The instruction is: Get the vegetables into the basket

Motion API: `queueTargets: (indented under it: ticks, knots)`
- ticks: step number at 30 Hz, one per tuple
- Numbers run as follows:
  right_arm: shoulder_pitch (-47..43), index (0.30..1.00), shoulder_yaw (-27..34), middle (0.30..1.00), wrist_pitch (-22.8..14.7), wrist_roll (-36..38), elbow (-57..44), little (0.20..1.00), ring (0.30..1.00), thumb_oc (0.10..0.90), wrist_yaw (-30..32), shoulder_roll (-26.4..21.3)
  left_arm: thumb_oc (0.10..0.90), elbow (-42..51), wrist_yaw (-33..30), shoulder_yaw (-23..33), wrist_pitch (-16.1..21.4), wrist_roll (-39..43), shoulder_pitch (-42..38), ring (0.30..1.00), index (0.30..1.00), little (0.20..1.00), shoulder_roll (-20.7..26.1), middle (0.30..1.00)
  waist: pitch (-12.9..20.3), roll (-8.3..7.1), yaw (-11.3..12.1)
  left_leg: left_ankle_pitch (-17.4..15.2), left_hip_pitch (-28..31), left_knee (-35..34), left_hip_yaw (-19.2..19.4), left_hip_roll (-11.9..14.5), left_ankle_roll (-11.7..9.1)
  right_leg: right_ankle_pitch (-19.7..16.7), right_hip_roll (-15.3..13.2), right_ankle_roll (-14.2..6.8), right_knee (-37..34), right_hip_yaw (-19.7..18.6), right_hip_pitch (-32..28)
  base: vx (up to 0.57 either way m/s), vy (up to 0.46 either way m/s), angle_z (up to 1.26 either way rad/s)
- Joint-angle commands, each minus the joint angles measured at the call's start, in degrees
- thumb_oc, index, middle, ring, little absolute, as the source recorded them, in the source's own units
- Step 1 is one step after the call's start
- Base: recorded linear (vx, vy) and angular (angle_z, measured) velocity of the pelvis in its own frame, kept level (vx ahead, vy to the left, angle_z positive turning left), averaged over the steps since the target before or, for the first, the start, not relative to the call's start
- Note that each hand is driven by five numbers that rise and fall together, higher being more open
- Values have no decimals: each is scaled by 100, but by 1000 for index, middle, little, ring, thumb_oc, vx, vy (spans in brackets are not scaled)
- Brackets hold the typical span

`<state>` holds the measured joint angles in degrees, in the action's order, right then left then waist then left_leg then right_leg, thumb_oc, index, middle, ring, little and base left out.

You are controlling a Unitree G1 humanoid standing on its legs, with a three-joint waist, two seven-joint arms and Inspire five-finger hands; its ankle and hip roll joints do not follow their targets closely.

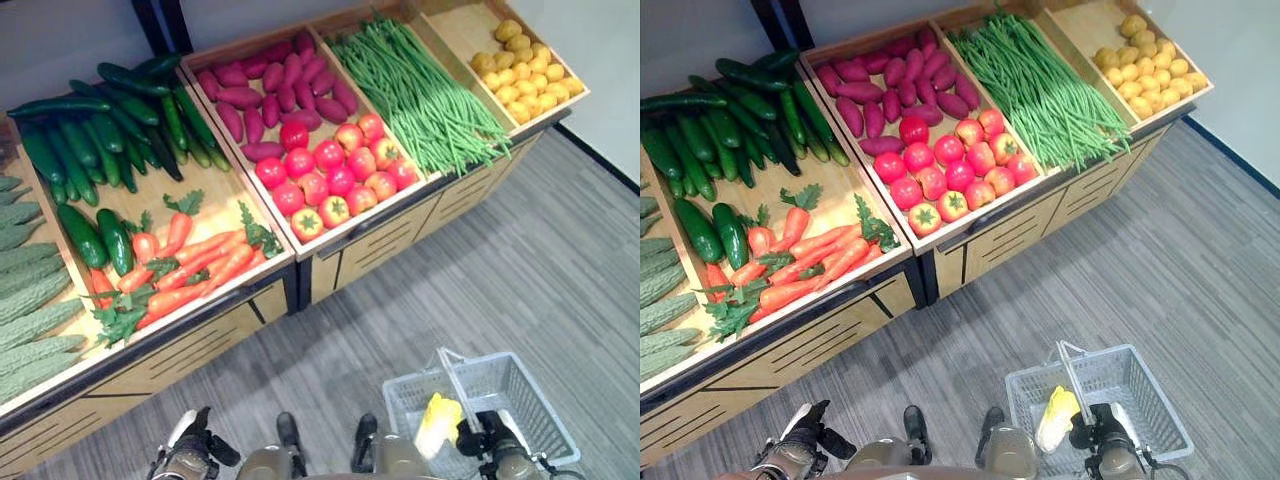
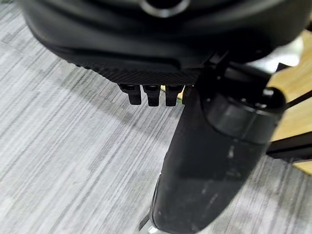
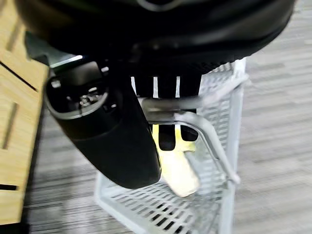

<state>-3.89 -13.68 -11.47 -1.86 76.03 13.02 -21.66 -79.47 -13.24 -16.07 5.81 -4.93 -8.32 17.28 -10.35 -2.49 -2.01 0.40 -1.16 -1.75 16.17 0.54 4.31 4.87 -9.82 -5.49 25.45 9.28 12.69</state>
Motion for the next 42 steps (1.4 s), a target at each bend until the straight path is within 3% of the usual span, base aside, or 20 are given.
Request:
queueTargets:
  ticks: [1,3,4,6,7,11,13,16,20,21,22,25,33,35,36,37,38,42]
  knots:
    - [-113,300,102,300,-138,208,126,300,300,400,163,-285,900,-168,19,171,68,257,17,1000,1000,1000,102,1000,-84,59,14,60,-44,-245,-229,138,-393,-1039,-4,-377,-1255,-439,-239,88,-57,58]
    - [-140,300,186,300,-119,300,251,300,300,400,181,-271,900,-145,8,110,108,271,-51,1000,1000,1000,94,1000,-84,74,-24,89,-9,-325,-389,185,-478,-1071,-35,-405,-1661,-596,-101,117,-137,49]
    - [-116,300,234,300,-107,351,279,300,300,400,202,-236,900,-144,-12,82,122,306,-106,1000,1000,1000,90,1000,-103,52,-111,60,55,-325,-600,205,-532,-1142,2,-457,-1888,-1012,47,157,-192,60]
    - [-29,300,275,300,-74,382,348,300,300,400,169,-190,900,-144,-12,42,149,324,-111,1000,1000,1000,95,1000,-112,6,-149,34,150,-325,-834,218,-578,-1213,2,-508,-1936,-1341,66,134,-227,116]
    - [74,300,307,300,-73,430,375,300,300,400,135,-149,900,-139,-30,41,154,324,-113,1000,1000,1000,124,1000,-78,-39,-136,72,135,-325,-989,252,-613,-1078,7,-503,-1976,-1433,-84,76,-389,158]
    - [198,300,205,300,-146,393,284,300,300,400,91,-159,900,-139,-452,532,149,707,-212,1000,1000,1000,203,1000,113,-64,17,375,-120,-325,-1296,648,-955,-994,274,-264,-2728,-819,-592,20,-548,108]
    - [336,300,265,300,-170,396,357,300,300,400,183,-176,900,-138,-875,1244,287,1493,-186,1000,1000,1000,220,1000,210,-30,60,426,-96,-325,-1373,733,-1033,-950,362,-189,-2891,-672,-820,16,-220,73]
    - [397,300,296,300,-151,360,470,300,300,400,206,-162,900,-120,-1142,1648,424,1990,-172,1000,1000,1000,258,1000,286,-15,59,408,-51,-325,-1345,745,-1046,-950,383,-188,-2971,-661,-909,27,-47,2]
    - [516,300,348,300,-36,133,679,300,300,400,183,-163,900,-302,-1366,2980,822,3680,-109,1000,1000,1000,593,1000,441,36,10,321,120,-325,-1226,766,-1065,-931,374,-196,-3013,-717,-1031,25,24,-18]
    - [516,300,347,300,-36,133,679,300,300,400,183,-162,900,-303,-1365,2980,822,3680,-109,1000,1000,1000,594,1000,439,36,9,321,122,-325,-1226,765,-1065,-931,374,-196,-3013,-717,-1032,25,53,-25]
    - [571,300,354,300,6,37,692,300,300,400,130,-179,900,-404,-1384,3473,956,4222,-78,1000,1000,1000,838,1000,497,49,-40,267,180,-325,-1187,760,-1079,-931,357,-205,-3016,-744,-1050,20,52,-24]
    - [580,300,279,300,79,-91,708,300,300,400,35,-222,900,-503,-1355,3806,1024,4607,9,1000,1000,1000,1080,1000,555,72,-89,215,237,-325,-1131,757,-1086,-949,341,-226,-3018,-782,-1061,1,75,-35]
    - [547,300,282,300,-20,-253,659,300,300,400,25,-368,900,387,-1785,3734,1140,3584,109,1000,1000,1000,1920,1000,574,106,-83,193,226,-325,-1098,680,-1087,-1070,268,-312,-3028,-806,-1000,-21,43,-20]
    - [592,300,358,300,-59,-264,654,300,300,400,68,-370,900,1457,-2282,3624,1191,2792,144,1000,1000,1000,2106,1000,572,87,-40,194,208,-325,-1131,664,-1084,-1076,240,-334,-3031,-776,-1004,0,0,0]
    - [626,300,465,300,-67,-230,689,300,300,400,75,-340,900,2478,-2747,3686,1229,2144,271,1000,1000,1000,2199,1000,565,55,15,195,187,-325,-1193,642,-1076,-1072,212,-349,-3038,-718,-1019,-16,2,3]
    - [626,300,463,300,-67,-230,689,300,300,400,75,-341,900,2487,-2751,3691,1224,2139,277,1000,1000,1000,2195,1000,566,56,11,195,186,-325,-1194,641,-1076,-1072,211,-350,-3038,-716,-1020,-13,-3,16]
    - [691,300,582,300,-62,-202,746,300,300,400,55,-303,900,3358,-3281,3820,1172,1399,379,1000,1000,1000,2354,1000,570,14,56,176,180,-325,-1223,635,-1076,-1062,187,-361,-3044,-672,-1037,-5,-6,17]
    - [733,300,649,300,-63,-213,781,300,300,400,18,-282,900,4081,-3624,4017,983,750,455,1000,1000,1000,2403,1000,594,-21,65,168,171,-325,-1244,626,-1067,-1059,170,-371,-3045,-660,-1046,3,2,4]
